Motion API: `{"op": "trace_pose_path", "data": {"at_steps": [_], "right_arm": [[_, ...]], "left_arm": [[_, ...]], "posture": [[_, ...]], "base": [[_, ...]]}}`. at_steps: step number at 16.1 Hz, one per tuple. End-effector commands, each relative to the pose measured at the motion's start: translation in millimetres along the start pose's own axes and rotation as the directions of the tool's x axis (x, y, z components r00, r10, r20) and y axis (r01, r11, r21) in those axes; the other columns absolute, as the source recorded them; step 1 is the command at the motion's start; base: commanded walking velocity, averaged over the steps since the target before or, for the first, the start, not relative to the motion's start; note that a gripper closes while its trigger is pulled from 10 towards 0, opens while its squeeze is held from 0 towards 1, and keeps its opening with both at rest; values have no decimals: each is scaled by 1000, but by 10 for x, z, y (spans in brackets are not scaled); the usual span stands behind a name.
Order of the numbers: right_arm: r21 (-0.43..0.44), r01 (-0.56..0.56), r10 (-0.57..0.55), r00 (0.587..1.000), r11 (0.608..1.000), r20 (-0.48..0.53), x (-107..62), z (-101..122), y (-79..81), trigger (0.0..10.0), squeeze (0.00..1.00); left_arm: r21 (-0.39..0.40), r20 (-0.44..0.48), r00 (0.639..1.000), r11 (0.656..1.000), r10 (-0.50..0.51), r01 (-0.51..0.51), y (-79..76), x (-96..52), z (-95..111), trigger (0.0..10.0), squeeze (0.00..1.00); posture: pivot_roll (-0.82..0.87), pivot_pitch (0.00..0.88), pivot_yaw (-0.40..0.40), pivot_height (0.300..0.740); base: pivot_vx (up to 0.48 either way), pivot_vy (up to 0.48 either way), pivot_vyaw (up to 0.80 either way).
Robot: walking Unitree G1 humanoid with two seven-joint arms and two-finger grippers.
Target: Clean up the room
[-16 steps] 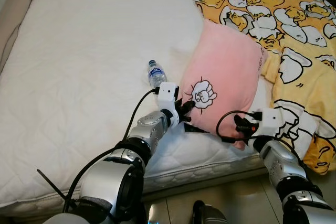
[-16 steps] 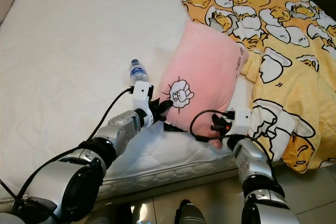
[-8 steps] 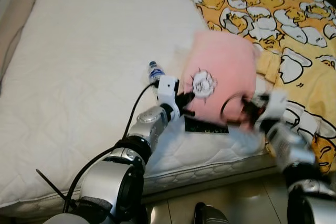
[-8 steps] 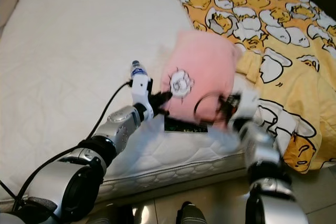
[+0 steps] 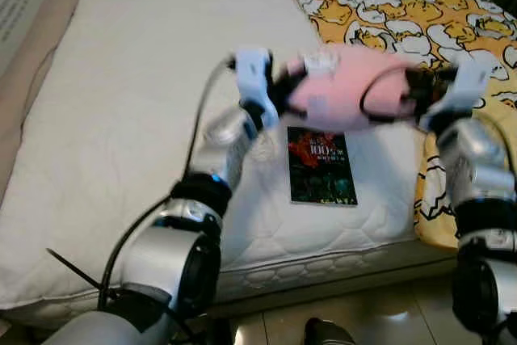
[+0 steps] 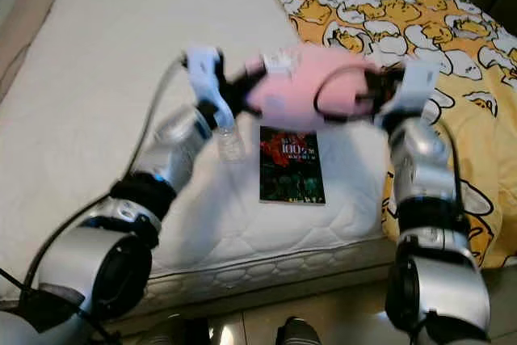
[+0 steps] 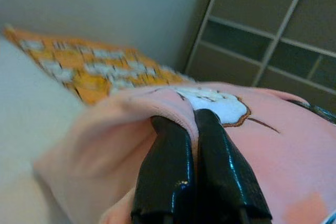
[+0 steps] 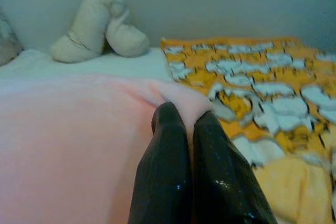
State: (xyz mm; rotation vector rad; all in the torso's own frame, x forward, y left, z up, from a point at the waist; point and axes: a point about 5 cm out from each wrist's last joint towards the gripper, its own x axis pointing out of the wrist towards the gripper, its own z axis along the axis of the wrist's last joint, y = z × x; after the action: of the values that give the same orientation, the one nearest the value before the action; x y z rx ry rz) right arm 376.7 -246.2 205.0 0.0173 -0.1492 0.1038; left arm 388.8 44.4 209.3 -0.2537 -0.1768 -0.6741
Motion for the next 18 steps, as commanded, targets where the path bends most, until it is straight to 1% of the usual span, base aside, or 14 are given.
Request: {"op": "trace_pose_path", "data": {"at_steps": [1,2,3,4,7,9,11,13,17,18], "right_arm": [[-37,37,-35,998,999,46,4,135,-84,0,0],[-55,23,-21,999,998,46,56,193,-62,0,0],[-64,16,-14,999,998,39,106,200,-14,0,0],[-60,-4,5,1000,998,26,124,155,52,0,0],[-67,-28,29,1000,997,11,127,74,142,0,0],[-91,-62,63,998,994,16,146,72,201,0,0],[-170,-60,69,996,984,48,183,177,215,0,0],[-212,-33,47,997,977,62,198,218,194,0,0],[-266,3,6,999,964,33,212,142,178,0,0],[-261,9,-3,1000,965,23,213,107,187,0,0]], "left_arm": [[40,67,997,999,33,-35,89,-9,176,0,0],[75,90,994,995,57,-64,139,-22,251,0,0],[84,82,991,990,108,-115,225,-73,230,0,0],[81,72,986,985,147,-153,290,-129,187,0,0],[87,75,979,977,187,-193,339,-209,142,0,0],[99,104,976,975,191,-201,337,-241,176,0,0],[108,121,977,976,174,-187,321,-233,218,0,0],[105,117,977,977,176,-188,342,-240,214,0,0],[123,112,976,972,185,-198,398,-216,276,0,0],[135,102,975,968,198,-210,436,-221,278,0,0]], "posture": [[-109,0,-2,740],[-95,0,-14,740],[-87,0,-18,740],[-83,0,-21,740],[-69,0,-31,740],[-58,0,-41,740],[-47,0,-47,740],[-46,0,-46,740],[-44,0,-45,740],[-45,0,-44,740]], "base": [[0,0,0],[0,0,0],[0,0,775],[0,0,763],[0,0,744],[0,0,725],[0,0,709],[0,0,694],[0,0,622],[0,0,0]]}}
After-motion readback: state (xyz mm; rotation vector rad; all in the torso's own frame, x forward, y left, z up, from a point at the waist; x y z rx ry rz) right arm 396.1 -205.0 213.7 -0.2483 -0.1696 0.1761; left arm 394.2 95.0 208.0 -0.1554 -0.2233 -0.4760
